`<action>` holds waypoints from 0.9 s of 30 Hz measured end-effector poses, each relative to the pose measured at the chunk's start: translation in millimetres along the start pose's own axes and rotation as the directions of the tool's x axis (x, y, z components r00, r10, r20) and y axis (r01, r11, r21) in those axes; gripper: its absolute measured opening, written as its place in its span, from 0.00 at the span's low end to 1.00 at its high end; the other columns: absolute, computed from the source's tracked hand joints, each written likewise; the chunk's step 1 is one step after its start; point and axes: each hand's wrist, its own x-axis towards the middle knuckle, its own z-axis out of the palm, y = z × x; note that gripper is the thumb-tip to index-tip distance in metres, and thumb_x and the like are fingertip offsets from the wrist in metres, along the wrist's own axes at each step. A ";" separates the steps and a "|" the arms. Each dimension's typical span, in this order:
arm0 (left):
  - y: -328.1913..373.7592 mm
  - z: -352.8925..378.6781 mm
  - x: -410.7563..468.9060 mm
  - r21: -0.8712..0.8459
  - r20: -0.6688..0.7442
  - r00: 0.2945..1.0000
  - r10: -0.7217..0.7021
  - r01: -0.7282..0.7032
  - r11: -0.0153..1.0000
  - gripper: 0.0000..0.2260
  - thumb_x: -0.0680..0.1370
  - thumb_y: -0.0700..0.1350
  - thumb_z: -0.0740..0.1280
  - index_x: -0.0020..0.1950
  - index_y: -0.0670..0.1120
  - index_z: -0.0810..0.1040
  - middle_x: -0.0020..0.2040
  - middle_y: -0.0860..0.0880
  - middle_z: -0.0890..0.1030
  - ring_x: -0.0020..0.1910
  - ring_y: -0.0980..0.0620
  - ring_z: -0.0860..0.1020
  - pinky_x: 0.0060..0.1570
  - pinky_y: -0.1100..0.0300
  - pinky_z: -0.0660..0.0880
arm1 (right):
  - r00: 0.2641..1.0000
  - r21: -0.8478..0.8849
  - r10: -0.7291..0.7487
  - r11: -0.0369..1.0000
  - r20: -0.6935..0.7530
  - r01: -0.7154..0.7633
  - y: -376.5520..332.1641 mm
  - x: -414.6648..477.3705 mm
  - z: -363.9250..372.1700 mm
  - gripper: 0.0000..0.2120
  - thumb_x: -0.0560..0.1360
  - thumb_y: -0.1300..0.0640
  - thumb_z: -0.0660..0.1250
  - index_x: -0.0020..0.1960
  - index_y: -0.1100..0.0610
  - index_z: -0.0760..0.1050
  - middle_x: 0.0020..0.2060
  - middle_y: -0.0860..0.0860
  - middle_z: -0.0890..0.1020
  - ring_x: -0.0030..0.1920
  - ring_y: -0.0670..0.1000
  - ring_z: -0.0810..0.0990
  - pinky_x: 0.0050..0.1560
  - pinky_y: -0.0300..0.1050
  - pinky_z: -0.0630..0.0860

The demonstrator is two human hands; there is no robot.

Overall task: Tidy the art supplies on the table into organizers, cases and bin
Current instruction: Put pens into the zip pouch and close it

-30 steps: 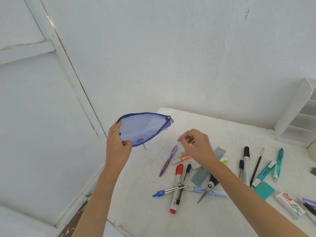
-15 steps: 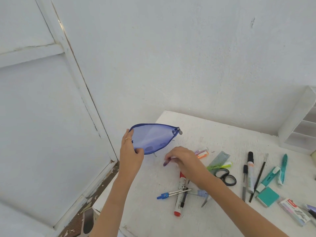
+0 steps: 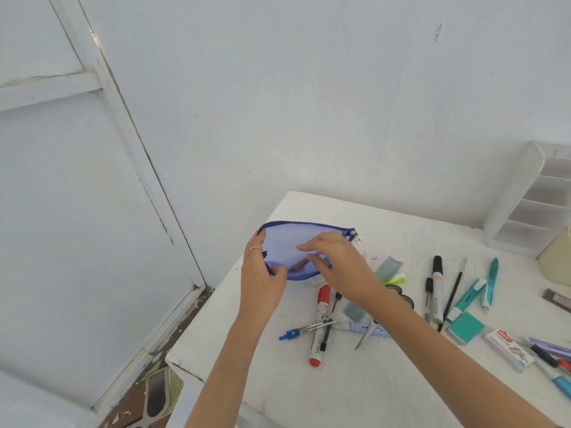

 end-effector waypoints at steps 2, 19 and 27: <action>-5.2 -1.3 -2.8 -0.012 -0.004 1.000 -0.020 0.020 1.000 0.28 0.73 0.31 0.64 0.73 0.41 0.62 0.69 0.45 0.67 0.63 0.52 0.68 0.45 0.79 0.65 | 0.999 0.014 -0.004 1.000 -0.042 0.005 -6.7 -11.1 -2.3 0.08 0.72 0.63 0.64 0.47 0.57 0.81 0.39 0.50 0.79 0.43 0.50 0.74 0.46 0.39 0.70; -19.7 -15.6 -17.6 -0.069 0.067 0.993 -0.101 0.105 0.992 0.30 0.74 0.31 0.64 0.74 0.45 0.60 0.71 0.48 0.65 0.67 0.51 0.66 0.52 0.70 0.66 | 0.813 0.158 0.483 0.820 0.325 -0.550 -29.2 -74.6 -13.6 0.08 0.70 0.59 0.74 0.43 0.49 0.77 0.37 0.44 0.78 0.34 0.39 0.73 0.37 0.30 0.70; -16.8 -22.0 -20.3 -0.134 0.109 0.991 -0.076 0.090 0.987 0.30 0.74 0.31 0.63 0.73 0.45 0.61 0.69 0.49 0.67 0.62 0.56 0.67 0.51 0.70 0.66 | 0.766 0.837 0.637 0.461 -0.082 -0.294 -55.0 -48.9 -56.1 0.14 0.70 0.69 0.70 0.54 0.61 0.75 0.42 0.55 0.83 0.44 0.52 0.84 0.49 0.43 0.80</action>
